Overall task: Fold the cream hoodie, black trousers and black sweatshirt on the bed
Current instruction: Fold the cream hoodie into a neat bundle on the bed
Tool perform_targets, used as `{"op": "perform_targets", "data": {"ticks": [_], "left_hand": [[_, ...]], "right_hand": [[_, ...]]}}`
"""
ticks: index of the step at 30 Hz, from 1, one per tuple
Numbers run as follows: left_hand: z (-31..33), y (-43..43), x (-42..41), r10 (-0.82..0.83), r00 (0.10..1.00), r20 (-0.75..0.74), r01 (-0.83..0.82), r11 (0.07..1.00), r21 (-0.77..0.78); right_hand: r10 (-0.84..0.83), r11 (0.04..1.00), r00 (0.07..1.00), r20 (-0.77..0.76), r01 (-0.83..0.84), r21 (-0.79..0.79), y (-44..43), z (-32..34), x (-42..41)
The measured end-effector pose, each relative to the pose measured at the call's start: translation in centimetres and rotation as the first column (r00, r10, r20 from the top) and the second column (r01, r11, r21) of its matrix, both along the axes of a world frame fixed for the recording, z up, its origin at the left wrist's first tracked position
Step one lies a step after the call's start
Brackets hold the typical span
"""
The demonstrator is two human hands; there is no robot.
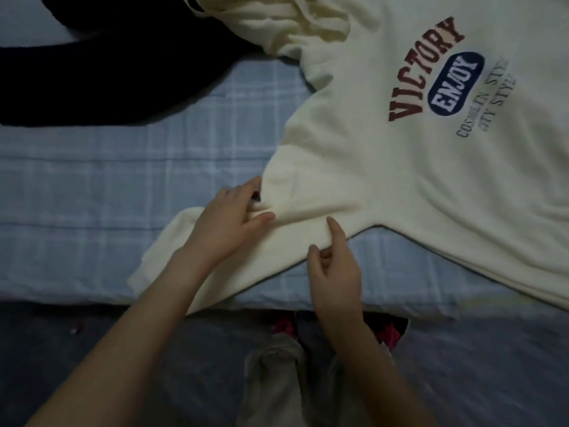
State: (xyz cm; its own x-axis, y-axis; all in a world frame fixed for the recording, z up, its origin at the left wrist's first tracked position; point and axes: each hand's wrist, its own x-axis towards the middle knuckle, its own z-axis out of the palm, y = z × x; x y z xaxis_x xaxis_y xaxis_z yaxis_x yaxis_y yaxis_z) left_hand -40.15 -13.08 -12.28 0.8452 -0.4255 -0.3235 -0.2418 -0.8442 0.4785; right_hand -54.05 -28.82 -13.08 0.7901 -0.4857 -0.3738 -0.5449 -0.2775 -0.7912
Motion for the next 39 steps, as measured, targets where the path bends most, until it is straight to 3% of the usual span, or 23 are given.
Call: {"op": "perform_targets", "data": {"ticks": [2,5,10,12,15,19,23,26,32,36,37,39], "left_hand": [[-0.6,1.5,-0.1,-0.009,0.999,-0.052,0.006,0.998,-0.061],[-0.9,3.3,0.1,0.107,0.975,-0.195,-0.14,0.976,-0.166],[0.5,5.7,1.8,-0.066,0.961,-0.27,-0.011,0.962,-0.272],[1.3,6.6,2.3,-0.054,0.96,-0.274,-0.032,0.953,-0.301],[3.0,6.3,2.7,-0.012,0.938,-0.347,-0.163,0.868,-0.47],[5.2,1.9,3.3,0.076,0.969,-0.233,-0.206,0.768,-0.607],[5.3,-5.3,6.5,0.132,0.973,-0.188,-0.227,0.683,-0.694],[3.3,-11.1,9.8,0.09,0.982,-0.164,-0.181,0.685,-0.706],[-2.1,-14.3,13.2,0.082,0.946,-0.313,-0.278,0.702,-0.656],[-1.5,-11.7,13.1,0.03,0.941,-0.337,-0.25,0.731,-0.635],[-1.2,-10.6,12.5,0.056,0.941,-0.334,-0.259,0.754,-0.604],[-0.8,-8.0,10.7,0.123,0.933,-0.338,-0.298,0.79,-0.535]], "right_hand": [[-0.058,0.998,0.998,0.017,0.058,0.021,2.4,0.0,0.3],[-0.16,0.985,0.985,0.07,0.155,0.073,4.5,0.0,0.8],[-0.269,0.918,0.963,0.001,0.256,0.304,4.4,0.6,0.9],[-0.271,0.932,0.959,0.089,0.238,0.273,3.9,1.4,0.3],[-0.305,0.945,0.931,0.201,0.269,0.188,2.8,3.0,-0.3],[-0.36,0.932,0.877,0.318,0.326,0.156,-0.5,4.7,1.0],[-0.419,0.901,0.822,0.385,0.322,0.291,-6.3,5.7,4.9],[-0.432,0.885,0.835,0.341,0.32,0.338,-10.9,4.0,8.3],[-0.314,0.945,0.915,0.253,0.277,0.172,-14.0,-0.2,10.9],[-0.367,0.886,0.901,0.231,0.262,0.383,-13.0,0.7,9.3],[-0.373,0.89,0.898,0.235,0.275,0.363,-12.2,1.1,8.6],[-0.314,0.949,0.908,0.279,0.291,0.12,-10.3,1.6,6.8]]}}
